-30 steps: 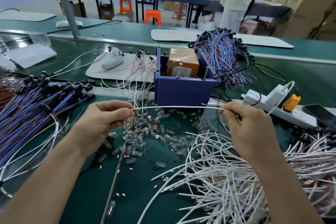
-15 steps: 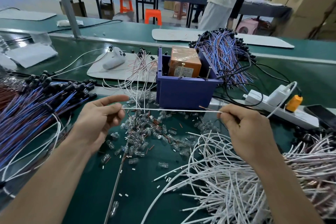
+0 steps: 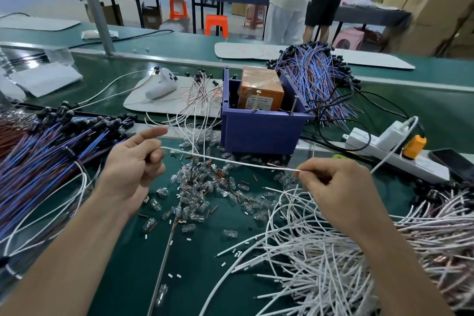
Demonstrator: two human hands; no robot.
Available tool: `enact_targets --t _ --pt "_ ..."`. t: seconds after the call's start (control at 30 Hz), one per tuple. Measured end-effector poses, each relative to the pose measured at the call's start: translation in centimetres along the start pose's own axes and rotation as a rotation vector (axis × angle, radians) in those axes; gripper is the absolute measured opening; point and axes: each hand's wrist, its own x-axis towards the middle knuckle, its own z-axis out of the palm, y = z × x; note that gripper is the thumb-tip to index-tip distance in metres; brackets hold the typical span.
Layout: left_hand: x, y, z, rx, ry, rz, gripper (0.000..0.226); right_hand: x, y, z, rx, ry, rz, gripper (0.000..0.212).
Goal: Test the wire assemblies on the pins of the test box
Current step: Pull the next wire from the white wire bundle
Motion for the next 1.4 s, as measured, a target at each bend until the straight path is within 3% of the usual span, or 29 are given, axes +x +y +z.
enact_targets --t 0.13,0.2,0.37,0.6,0.7,0.83,0.93,1.03,1.1,1.23,1.4 --pt "0.2 -0.2 -0.1 0.085 0.042 0.023 0.03 0.4 -0.3 -0.7 0.566 -0.021 0.187 0.023" --pt "0.0 -0.3 0.1 0.164 0.05 0.063 0.032 0.5 -0.3 -0.9 0.713 -0.01 0.237 0.016" --pt "-0.1 -0.3 0.6 0.188 0.101 0.075 0.029 0.4 -0.5 -0.2 0.602 -0.001 0.247 0.028" --pt "0.6 0.2 -0.2 -0.057 0.165 -0.014 0.026 0.4 0.0 -0.1 0.416 -0.005 0.2 0.024" --pt "0.9 0.1 -0.5 -0.112 0.209 -0.005 0.026 0.5 0.1 0.0 0.47 0.008 0.188 0.023" --pt "0.6 0.2 -0.4 -0.04 0.241 0.071 0.028 0.6 -0.1 0.0 0.534 0.155 0.207 0.035" --pt "-0.8 0.4 0.3 0.147 0.122 0.165 0.035 0.5 -0.2 -0.1 0.379 0.195 0.182 0.033" --pt "-2.9 0.3 2.1 0.309 -0.068 0.276 0.035 -0.5 -1.7 0.6 -0.037 0.185 -0.032 0.02" --pt "-4.4 0.0 3.6 0.398 -0.17 0.335 0.025 -0.9 -3.0 1.4 -0.153 0.199 -0.136 0.018" --pt "-6.5 -0.4 5.3 0.472 -0.276 0.375 0.02 -1.2 -4.3 2.4 -0.045 0.139 -0.186 0.02" --pt "-7.6 -0.9 6.5 0.339 -0.459 0.245 0.018 -1.2 -5.2 3.6 0.227 -0.096 -0.242 0.021"
